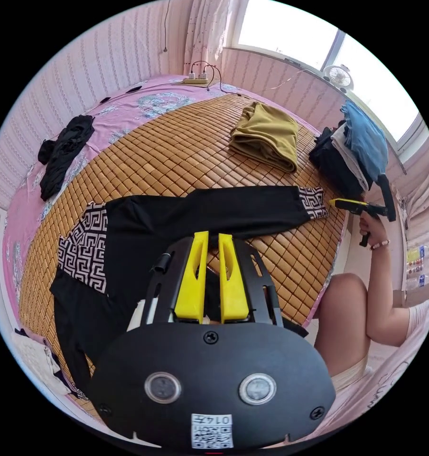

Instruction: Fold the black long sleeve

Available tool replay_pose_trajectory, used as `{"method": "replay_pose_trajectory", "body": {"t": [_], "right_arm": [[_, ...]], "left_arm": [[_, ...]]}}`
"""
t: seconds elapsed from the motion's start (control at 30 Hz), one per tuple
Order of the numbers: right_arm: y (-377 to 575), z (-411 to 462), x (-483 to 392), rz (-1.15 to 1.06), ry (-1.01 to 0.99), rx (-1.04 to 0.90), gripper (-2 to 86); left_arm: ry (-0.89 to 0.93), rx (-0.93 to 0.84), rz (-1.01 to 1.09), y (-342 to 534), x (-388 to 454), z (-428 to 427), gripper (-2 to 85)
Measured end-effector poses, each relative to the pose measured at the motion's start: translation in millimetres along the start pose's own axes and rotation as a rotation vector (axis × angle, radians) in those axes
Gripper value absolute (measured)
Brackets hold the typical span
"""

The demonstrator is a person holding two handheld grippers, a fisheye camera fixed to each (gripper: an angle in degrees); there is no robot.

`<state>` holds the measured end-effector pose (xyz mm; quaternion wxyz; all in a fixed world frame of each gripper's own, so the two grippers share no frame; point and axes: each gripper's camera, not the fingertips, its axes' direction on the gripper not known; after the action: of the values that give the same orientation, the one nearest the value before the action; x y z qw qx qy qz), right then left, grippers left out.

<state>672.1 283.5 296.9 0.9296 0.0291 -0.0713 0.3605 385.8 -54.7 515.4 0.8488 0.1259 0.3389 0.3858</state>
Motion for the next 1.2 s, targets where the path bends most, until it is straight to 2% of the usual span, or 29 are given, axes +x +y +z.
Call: {"method": "replay_pose_trajectory", "body": {"t": [0.17,0.33,0.47,0.57,0.7,0.73,0.8,0.87,0.97,1.1,1.2], "right_arm": [[-11.9,-8.3,6.3,0.003,-0.106,0.110,8.0],[-28.4,3.4,6.2,0.010,-0.128,0.103,8.9],[-37.3,5.4,9.1,-0.022,-0.077,0.083,3.7],[-38.6,-1.7,21.8,-0.024,-0.150,0.085,1.1],[-43.0,-2.2,24.3,-0.036,-0.127,0.067,0.1],[-43.7,-3.1,23.3,-0.040,-0.119,0.067,0.1],[-45.5,-7.2,18.9,-0.058,-0.079,0.073,-0.1],[-46.7,-9.3,18.9,-0.048,-0.067,0.086,-0.1],[-49.5,-5.4,21.2,-0.034,-0.078,0.078,0.0],[-50.5,-7.1,26.2,-0.014,-0.084,0.090,0.7],[-47.2,-17.3,21.6,-0.034,-0.045,0.144,1.9]], "left_arm": [[-0.031,-0.040,-0.093,-43.4,-14.3,63.2,4.8],[-0.183,-0.025,-0.264,-79.3,-62.4,101.2,4.9],[-0.148,-0.029,-0.372,-93.5,-95.5,126.9,5.4],[-0.114,-0.061,-0.413,-103.8,-106.8,154.5,6.5],[-0.124,-0.022,-0.385,-105.8,-112.6,162.4,3.6],[-0.089,0.038,-0.364,-104.4,-113.7,158.7,0.4],[-0.089,0.083,-0.377,-105.4,-117.2,155.8,-0.4],[-0.095,0.057,-0.364,-110.4,-120.6,163.2,-0.7],[-0.109,0.044,-0.347,-111.0,-124.7,175.0,-0.5],[0.011,-0.002,-0.409,-106.2,-147.9,165.7,4.7],[0.000,0.113,-0.372,-94.1,-142.6,131.0,5.3]]}}
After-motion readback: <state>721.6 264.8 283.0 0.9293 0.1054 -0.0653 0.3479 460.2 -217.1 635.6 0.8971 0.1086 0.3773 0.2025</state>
